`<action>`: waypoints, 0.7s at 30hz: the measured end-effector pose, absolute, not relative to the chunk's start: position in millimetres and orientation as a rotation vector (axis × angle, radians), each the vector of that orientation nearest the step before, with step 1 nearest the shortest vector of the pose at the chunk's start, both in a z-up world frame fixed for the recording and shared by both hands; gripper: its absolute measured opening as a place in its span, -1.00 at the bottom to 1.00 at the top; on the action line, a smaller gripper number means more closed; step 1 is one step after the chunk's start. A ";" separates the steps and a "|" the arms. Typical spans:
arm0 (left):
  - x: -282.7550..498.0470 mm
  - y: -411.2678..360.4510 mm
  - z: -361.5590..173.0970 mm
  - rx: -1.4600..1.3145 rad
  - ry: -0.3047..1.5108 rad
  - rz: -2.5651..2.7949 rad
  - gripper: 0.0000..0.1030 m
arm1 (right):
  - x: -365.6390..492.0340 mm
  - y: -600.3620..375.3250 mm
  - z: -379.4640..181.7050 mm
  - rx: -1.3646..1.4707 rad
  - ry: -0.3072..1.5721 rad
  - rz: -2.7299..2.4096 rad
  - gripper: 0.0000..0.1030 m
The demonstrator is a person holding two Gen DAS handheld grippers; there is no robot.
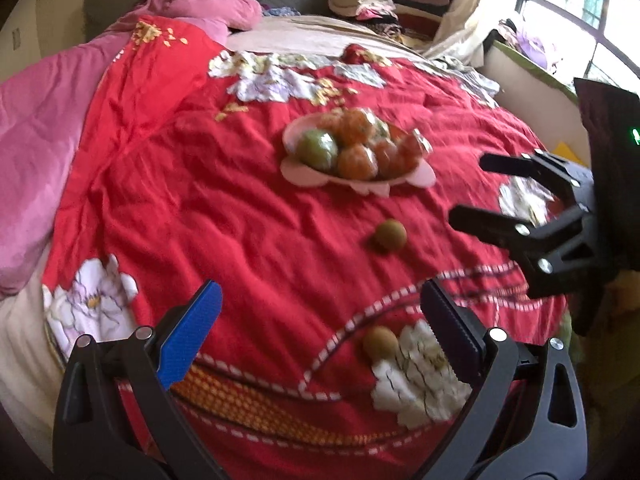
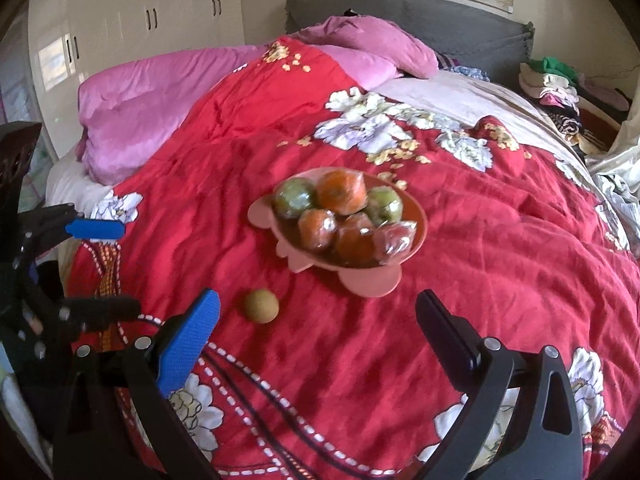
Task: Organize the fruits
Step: 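Move both open tools toward the two loose brown round fruits on the bedspread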
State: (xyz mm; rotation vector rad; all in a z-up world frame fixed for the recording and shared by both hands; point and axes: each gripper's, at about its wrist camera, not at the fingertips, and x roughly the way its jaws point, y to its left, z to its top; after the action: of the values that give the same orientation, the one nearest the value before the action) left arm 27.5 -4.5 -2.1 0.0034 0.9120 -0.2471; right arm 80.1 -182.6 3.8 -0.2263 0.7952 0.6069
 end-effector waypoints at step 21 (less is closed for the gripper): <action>7.0 -33.4 -34.2 0.049 0.993 -0.396 -0.12 | 78.2 -150.6 -28.7 -0.275 0.900 0.702 0.05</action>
State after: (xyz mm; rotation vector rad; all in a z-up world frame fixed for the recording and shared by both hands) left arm 7.0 -33.4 -34.2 0.0487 0.9935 -0.3958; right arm 78.2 -150.6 -28.7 -0.2749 0.8998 0.7018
